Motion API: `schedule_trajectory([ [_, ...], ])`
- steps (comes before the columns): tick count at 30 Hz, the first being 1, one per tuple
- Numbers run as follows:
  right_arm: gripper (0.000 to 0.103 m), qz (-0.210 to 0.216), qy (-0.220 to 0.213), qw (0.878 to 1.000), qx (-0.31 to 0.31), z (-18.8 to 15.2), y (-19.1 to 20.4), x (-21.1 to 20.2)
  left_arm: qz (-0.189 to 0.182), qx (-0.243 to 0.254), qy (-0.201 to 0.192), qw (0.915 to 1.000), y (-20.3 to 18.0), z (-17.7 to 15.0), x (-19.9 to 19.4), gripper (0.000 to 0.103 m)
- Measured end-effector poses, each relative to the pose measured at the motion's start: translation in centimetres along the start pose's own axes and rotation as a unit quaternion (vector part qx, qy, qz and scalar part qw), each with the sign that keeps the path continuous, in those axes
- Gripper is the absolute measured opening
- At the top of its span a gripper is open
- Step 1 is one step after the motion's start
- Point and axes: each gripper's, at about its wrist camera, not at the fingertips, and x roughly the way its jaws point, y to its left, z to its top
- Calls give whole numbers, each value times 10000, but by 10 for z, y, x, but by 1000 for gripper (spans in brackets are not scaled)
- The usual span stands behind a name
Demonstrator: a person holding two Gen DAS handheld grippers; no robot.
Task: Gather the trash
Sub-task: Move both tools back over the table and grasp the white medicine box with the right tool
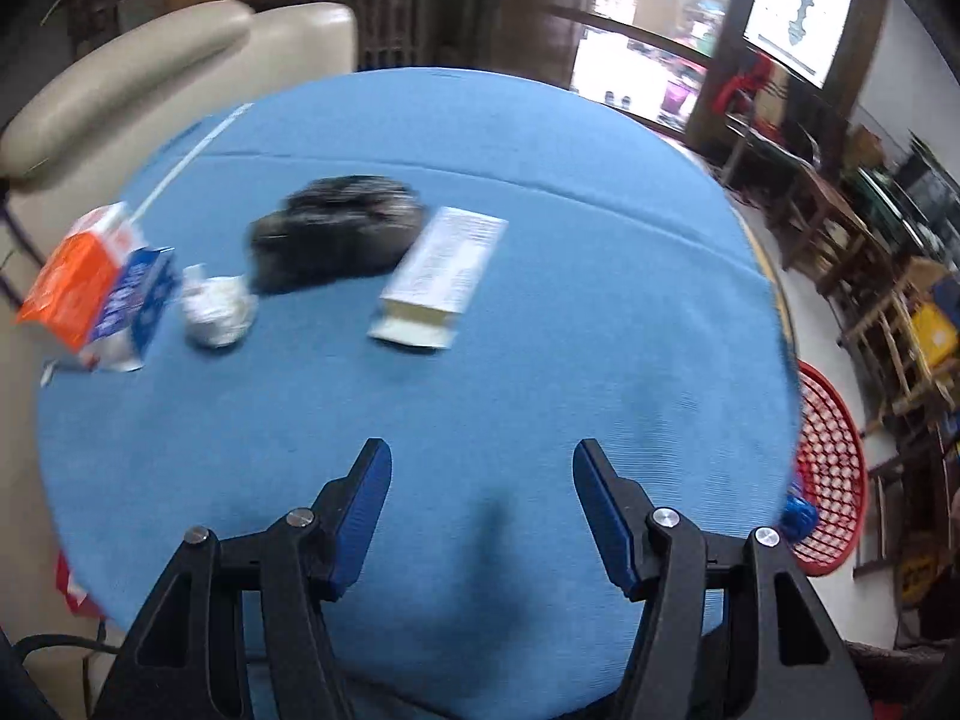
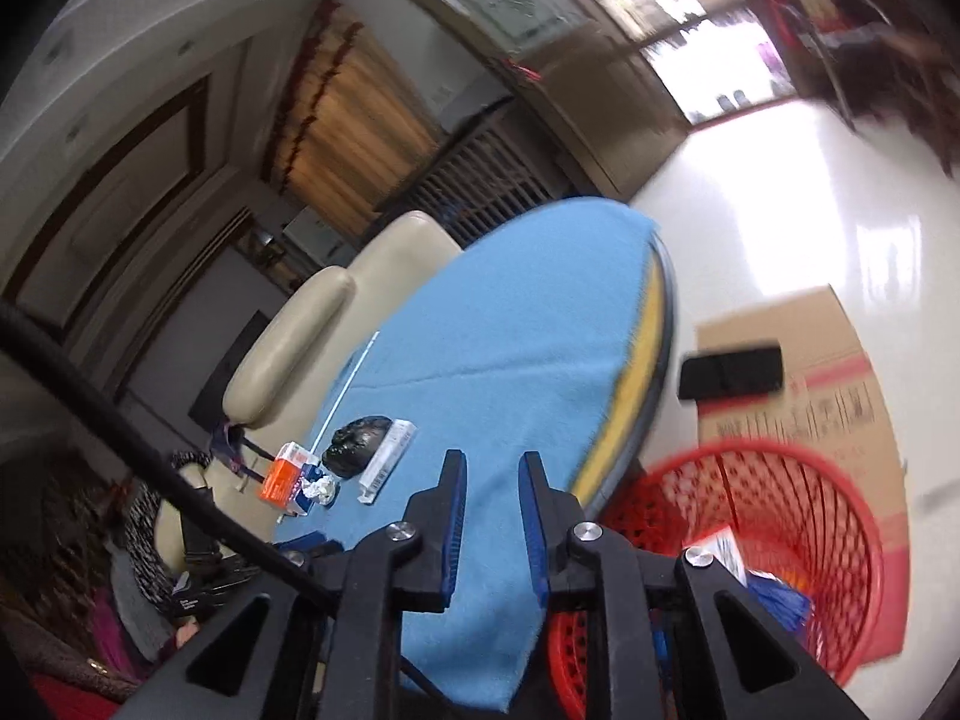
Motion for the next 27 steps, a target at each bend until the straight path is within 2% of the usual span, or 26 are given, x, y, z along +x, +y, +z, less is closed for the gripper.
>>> schedule_trajectory([
  [3,22,206,-513,9964,-640,23,42,2,372,-286,-173,9987,39,-1,-15,64],
  [4,27,298,-673,9942,-780,29,55,4,506,-409,-237,9976,54,-2,-21,64],
  [5,61,342,-759,9931,-821,32,64,8,613,-520,-275,9964,68,-4,-26,67],
  [6,103,309,-825,9930,-785,36,72,16,725,-641,-310,9948,81,-5,-31,68],
  [8,103,457,-881,9926,-697,37,82,32,966,-945,-360,9902,111,-8,-36,69],
  [9,103,478,-693,9942,-676,36,87,45,1037,-1084,-375,9880,122,-9,-37,69],
  [11,103,253,-170,9969,-719,32,99,77,1122,-1394,-414,9830,149,-12,-39,69],
  [13,102,76,335,9959,-837,24,107,110,1115,-1655,-413,9790,167,-13,-41,69],
  [14,99,-98,633,9938,-910,18,113,129,1052,-1777,-421,9775,175,-13,-41,69],
  [15,95,-214,876,9914,-945,14,114,144,976,-1845,-437,9770,179,-12,-42,69],
  [18,63,-368,1691,9817,-793,-1,118,197,791,-1828,-522,9786,178,-3,-37,70],
  [22,60,-506,2402,9684,-447,-13,114,256,596,-1768,-629,9804,169,7,-30,70],
  [27,60,-889,2825,9540,-461,-23,140,321,504,-1713,-544,9824,165,6,-19,70],
])
